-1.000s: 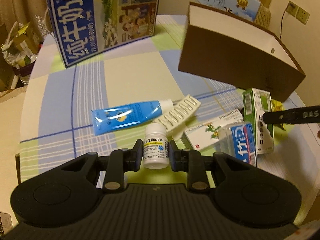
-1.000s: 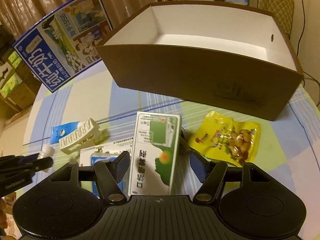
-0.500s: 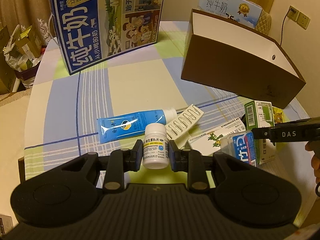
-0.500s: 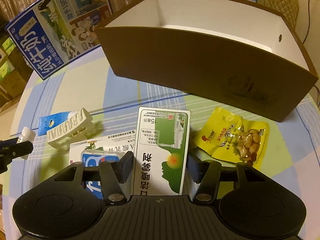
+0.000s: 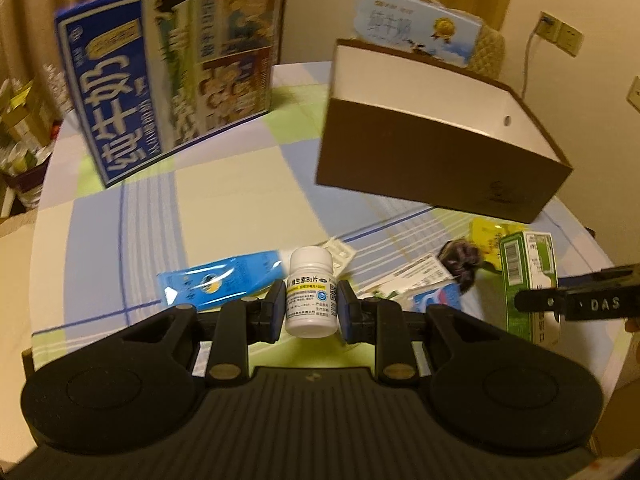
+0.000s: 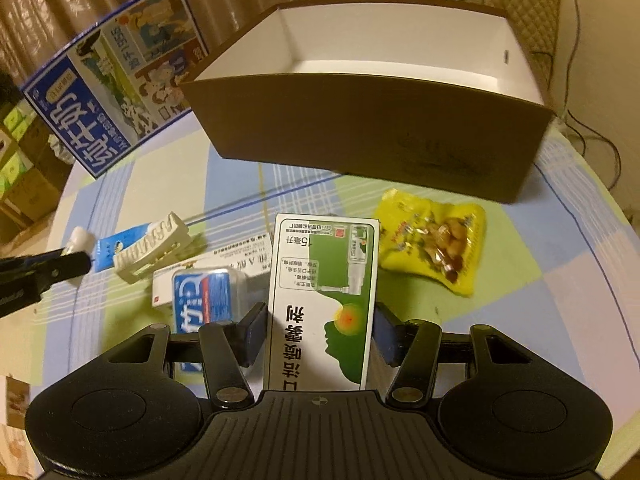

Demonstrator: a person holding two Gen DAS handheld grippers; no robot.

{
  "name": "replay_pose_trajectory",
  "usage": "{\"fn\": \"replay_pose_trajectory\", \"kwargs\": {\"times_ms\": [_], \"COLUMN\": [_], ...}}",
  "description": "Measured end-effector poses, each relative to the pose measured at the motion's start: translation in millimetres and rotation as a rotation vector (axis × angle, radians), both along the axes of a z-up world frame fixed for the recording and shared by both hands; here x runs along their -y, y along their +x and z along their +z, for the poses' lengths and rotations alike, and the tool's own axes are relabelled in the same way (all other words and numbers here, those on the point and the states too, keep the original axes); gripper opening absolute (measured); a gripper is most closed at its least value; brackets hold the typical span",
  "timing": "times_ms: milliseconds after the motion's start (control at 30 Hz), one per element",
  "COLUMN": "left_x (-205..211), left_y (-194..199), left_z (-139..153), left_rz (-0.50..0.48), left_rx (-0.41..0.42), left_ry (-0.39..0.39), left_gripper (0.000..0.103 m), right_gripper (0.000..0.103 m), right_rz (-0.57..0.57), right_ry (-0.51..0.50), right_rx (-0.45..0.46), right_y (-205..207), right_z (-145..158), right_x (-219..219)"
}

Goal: Organize objects
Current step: 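Carry the pill bottle and green medicine box over the brown box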

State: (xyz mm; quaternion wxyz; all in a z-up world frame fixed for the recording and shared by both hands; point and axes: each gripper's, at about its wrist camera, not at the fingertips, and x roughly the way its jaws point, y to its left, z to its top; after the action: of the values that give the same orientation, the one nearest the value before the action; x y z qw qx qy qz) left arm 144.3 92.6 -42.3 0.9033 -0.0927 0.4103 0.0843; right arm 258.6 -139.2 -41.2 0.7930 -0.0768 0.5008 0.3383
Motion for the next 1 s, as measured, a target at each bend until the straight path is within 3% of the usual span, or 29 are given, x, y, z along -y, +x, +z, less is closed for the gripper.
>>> {"fn": "replay_pose_trajectory", "kwargs": {"times_ms": [233, 467, 800, 1000], "left_x": [22.4, 49.0, 78.4, 80.4], "left_y": [22.3, 60.8, 143.6, 189.9], "left_z": [12.2, 32.6, 58.2, 63.3], "left_rz": [-0.066, -0.112, -0.163, -0.170], "left_rx": [0.026, 0.064, 0.125, 0.131], "left_ry": [0.013, 0.039, 0.092, 0.087], "left_gripper": [0.022, 0.022, 0.022, 0.022], "right_gripper": [0.053, 0.053, 0.053, 0.052], "right_rz": [-0.019, 0.003, 0.015, 0.000], "right_ry": [0.051, 0.107, 0.186, 0.192], "right_rx": [-0.015, 0.016, 0.094, 0.120], "right_y": [1.3, 28.9, 97.5, 144.3], "right_z": [18.9, 44.2, 83.6, 89.4], "right_x": [21.3, 23.3, 7.7, -7.3]}}
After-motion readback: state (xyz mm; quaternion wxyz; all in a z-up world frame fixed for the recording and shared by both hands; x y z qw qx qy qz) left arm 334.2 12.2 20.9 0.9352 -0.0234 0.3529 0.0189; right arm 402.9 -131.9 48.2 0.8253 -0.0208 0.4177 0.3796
